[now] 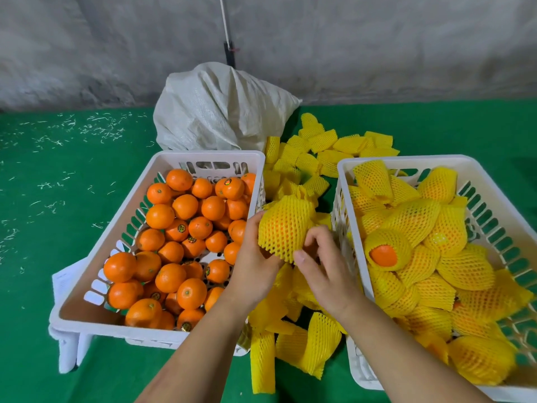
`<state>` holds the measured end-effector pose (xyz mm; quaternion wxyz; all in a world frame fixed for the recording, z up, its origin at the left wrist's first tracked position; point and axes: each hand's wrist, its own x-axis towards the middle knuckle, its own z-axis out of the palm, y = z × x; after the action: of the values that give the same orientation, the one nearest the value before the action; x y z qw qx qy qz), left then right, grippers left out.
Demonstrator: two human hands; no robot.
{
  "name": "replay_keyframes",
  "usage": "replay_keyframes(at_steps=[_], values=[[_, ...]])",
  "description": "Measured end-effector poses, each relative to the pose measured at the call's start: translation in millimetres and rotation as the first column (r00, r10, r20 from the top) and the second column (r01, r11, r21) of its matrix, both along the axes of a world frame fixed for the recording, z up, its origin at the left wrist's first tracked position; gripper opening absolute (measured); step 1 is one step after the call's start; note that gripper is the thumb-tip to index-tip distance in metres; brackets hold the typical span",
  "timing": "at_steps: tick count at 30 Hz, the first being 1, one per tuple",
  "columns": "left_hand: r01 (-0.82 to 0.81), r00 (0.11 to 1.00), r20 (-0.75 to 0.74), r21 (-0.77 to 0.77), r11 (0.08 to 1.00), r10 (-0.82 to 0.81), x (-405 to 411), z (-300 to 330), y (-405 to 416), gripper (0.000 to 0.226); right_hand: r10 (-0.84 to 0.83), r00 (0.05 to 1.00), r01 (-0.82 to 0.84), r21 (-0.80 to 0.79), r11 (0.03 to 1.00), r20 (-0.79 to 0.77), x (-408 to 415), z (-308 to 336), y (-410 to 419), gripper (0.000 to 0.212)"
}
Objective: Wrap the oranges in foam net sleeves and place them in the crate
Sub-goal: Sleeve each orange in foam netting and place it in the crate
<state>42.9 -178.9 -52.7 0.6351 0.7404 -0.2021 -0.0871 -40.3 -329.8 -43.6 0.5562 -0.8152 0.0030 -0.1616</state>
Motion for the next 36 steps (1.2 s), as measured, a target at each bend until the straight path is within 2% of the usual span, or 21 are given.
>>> replay_keyframes(at_steps=[2,3,5,8,11,16,20,24,26,27,28,31,32,33,34,35,36], values=[[0.043,0.996,0.07,0.061,0.997,-0.047,-0.8,-3.3,-1.9,0.072,0.0,0.96,0.054,0.185,0.981,-0.281,2.9,4.3,1.5,0.072],[0.051,0.993,0.102,0.096,0.994,-0.061,-0.6,-6.1,-1.9,0.07,0.006,0.935,0.085,0.24,0.967,-0.354,5.1,3.6,2.7,0.09],[0.04,0.99,0.128,0.139,0.989,-0.058,0.3,-10.3,-0.5,0.063,0.006,0.94,0.105,0.304,0.947,-0.342,9.4,-3.6,4.2,0.098],[0.011,0.997,0.078,0.144,0.989,-0.023,-1.7,-6.6,0.3,0.06,-0.014,0.942,0.141,0.359,0.922,-0.334,14.8,-4.8,2.3,0.103],[-0.081,0.994,0.087,0.12,0.989,0.07,-2.7,-5.9,-1.6,0.047,-0.069,0.933,0.235,0.456,0.858,-0.352,18.0,-3.7,-2.1,0.101],[-0.091,0.994,0.067,0.091,0.992,0.085,-7.3,-4.2,-1.5,0.044,-0.12,0.947,0.206,0.279,0.938,-0.298,13.9,2.7,-4.4,0.084],[-0.108,0.992,0.063,0.018,0.994,0.107,-8.5,-0.2,0.9,0.037,-0.181,0.943,0.265,0.304,0.915,-0.279,17.7,-3.8,-7.0,0.095],[-0.056,0.997,0.046,-0.028,0.998,0.057,-13.7,3.9,1.5,0.037,-0.2,0.955,0.263,0.306,0.915,-0.221,17.7,-2.6,-5.8,0.093],[-0.029,1.0,0.002,-0.047,0.998,0.03,-15.0,5.1,2.1,0.035,-0.247,0.949,0.31,0.438,0.844,-0.196,20.6,-1.2,-7.9,0.088],[-0.018,1.0,-0.019,-0.05,0.999,0.017,-15.4,5.5,2.8,0.034,-0.284,0.943,0.334,0.532,0.778,-0.175,22.5,1.4,-11.4,0.081],[-0.004,0.999,-0.037,-0.048,0.999,0.002,-15.3,6.0,3.2,0.033,-0.328,0.933,0.346,0.63,0.696,-0.149,25.4,5.9,-18.8,0.074],[0.036,0.997,-0.066,-0.02,0.999,-0.037,-15.3,7.0,2.7,0.034,-0.432,0.892,0.305,0.878,0.368,-0.129,39.0,25.1,-60.9,0.062],[0.042,0.997,-0.066,-0.016,0.999,-0.043,-15.4,7.0,1.3,0.034,-0.45,0.884,0.288,0.906,0.309,-0.127,44.1,30.3,-77.2,0.062],[0.046,0.997,-0.066,-0.019,0.999,-0.047,-15.6,6.6,0.0,0.034,-0.449,0.883,0.292,0.911,0.291,-0.139,48.1,33.4,-90.6,0.064],[0.051,0.997,-0.063,-0.022,0.998,-0.052,-15.7,6.4,-1.7,0.034,-0.431,0.886,0.327,0.891,0.314,-0.173,50.9,32.9,-99.2,0.067],[0.054,0.997,-0.056,-0.021,0.998,-0.055,-15.7,6.2,-3.4,0.033,-0.402,0.89,0.376,0.845,0.381,-0.215,52.2,29.9,-101.6,0.067],[0.056,0.997,-0.049,-0.018,0.998,-0.057,-15.3,5.4,-4.3,0.033,-0.374,0.893,0.422,0.757,0.5,-0.251,51.5,23.0,-99.5,0.064]])
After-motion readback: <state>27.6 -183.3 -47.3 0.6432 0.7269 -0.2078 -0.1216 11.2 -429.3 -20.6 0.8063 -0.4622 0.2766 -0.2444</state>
